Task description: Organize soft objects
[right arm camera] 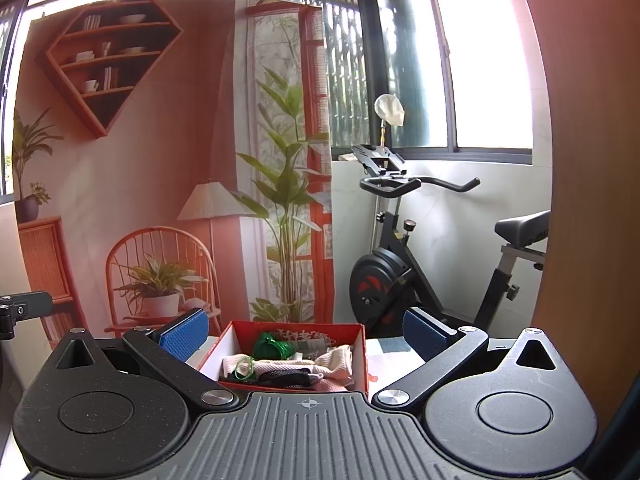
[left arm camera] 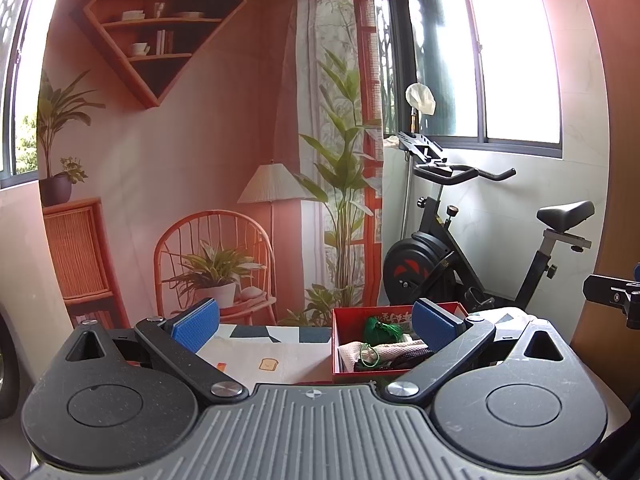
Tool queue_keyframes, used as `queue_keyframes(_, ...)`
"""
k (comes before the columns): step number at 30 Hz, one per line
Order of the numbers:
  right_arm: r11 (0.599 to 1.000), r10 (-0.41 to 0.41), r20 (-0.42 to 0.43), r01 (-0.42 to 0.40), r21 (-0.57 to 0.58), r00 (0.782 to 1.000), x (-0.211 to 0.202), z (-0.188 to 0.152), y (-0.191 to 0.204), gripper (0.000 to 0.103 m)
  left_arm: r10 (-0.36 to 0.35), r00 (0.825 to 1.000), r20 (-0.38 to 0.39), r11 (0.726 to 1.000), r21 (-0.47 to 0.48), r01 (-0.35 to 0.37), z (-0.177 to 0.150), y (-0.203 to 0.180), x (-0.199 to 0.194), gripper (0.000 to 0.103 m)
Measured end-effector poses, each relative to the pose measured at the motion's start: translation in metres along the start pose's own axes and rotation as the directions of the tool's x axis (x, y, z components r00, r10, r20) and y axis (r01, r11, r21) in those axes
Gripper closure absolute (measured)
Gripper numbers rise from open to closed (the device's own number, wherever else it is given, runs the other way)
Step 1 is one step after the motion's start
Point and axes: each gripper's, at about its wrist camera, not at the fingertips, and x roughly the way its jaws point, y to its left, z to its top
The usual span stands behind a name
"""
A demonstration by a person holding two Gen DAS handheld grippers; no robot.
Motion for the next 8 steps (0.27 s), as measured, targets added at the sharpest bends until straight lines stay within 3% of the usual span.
queue_keyframes(8,1.000,-0.001,-0.002,0.001,0.003,1.000,0.0005,-0.0013,0.0001,0.000,-0.001,1.000,0.005,1.000,-0.002,0.001,-0.0002,0.0019,-0.0003,0.000)
